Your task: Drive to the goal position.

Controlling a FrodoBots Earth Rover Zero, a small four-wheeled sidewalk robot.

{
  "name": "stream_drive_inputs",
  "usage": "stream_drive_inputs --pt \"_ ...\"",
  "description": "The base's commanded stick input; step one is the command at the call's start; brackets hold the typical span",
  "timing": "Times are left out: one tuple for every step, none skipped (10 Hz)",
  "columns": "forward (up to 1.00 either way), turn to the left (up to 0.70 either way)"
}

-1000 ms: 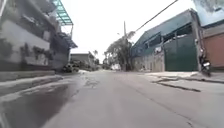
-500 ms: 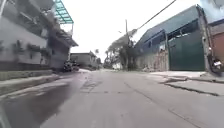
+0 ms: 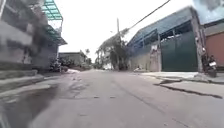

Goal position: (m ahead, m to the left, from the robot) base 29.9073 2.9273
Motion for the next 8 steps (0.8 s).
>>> stream_drive_inputs --pt "0.85 0.0" --pt "0.85 0.0" --pt "0.85 0.0" --pt "0.85 0.0" --pt "0.85 0.0" --pt "0.85 0.0" --pt "0.85 0.0" --pt "0.85 0.0"
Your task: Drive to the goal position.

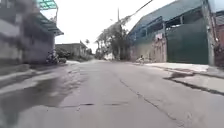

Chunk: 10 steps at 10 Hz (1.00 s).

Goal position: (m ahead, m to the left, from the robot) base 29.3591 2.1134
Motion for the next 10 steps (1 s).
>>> stream_drive_inputs --pt "0.85 -0.04" --pt "0.85 -0.16" --pt "0.85 -0.29" --pt "0.85 -0.32" --pt "0.85 -0.32" --pt "0.85 -0.3" --pt "0.85 -0.1" --pt "0.85 -0.02" --pt "0.85 0.0" --pt "0.85 0.0"
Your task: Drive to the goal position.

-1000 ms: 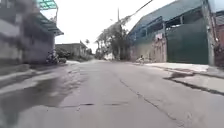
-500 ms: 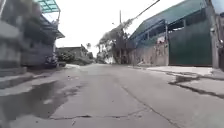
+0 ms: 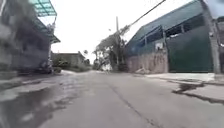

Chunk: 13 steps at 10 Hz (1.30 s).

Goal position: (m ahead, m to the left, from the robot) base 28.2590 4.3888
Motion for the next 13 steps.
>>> stream_drive_inputs --pt "0.85 0.0" --pt "0.85 0.0" --pt "0.85 0.0" --pt "0.85 0.0" --pt "0.85 0.0" --pt "0.85 0.0" --pt "0.85 0.0" --pt "0.85 0.0" --pt "0.85 0.0" --pt "0.85 0.0" --pt "0.85 0.0" --pt "0.85 0.0" --pt "0.85 0.0"
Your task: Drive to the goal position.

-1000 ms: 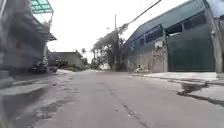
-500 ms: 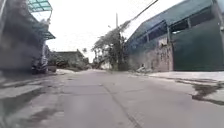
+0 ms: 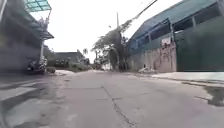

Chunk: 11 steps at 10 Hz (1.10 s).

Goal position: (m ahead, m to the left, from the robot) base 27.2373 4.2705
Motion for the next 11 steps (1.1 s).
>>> stream_drive_inputs --pt "0.85 -0.04" --pt "0.85 -0.12" --pt "0.85 -0.28" --pt "0.85 -0.31" --pt "0.85 -0.31" --pt "0.85 -0.27" --pt "0.85 -0.16" --pt "0.85 -0.04" --pt "0.85 0.0" --pt "0.85 0.0" --pt "0.85 0.0"
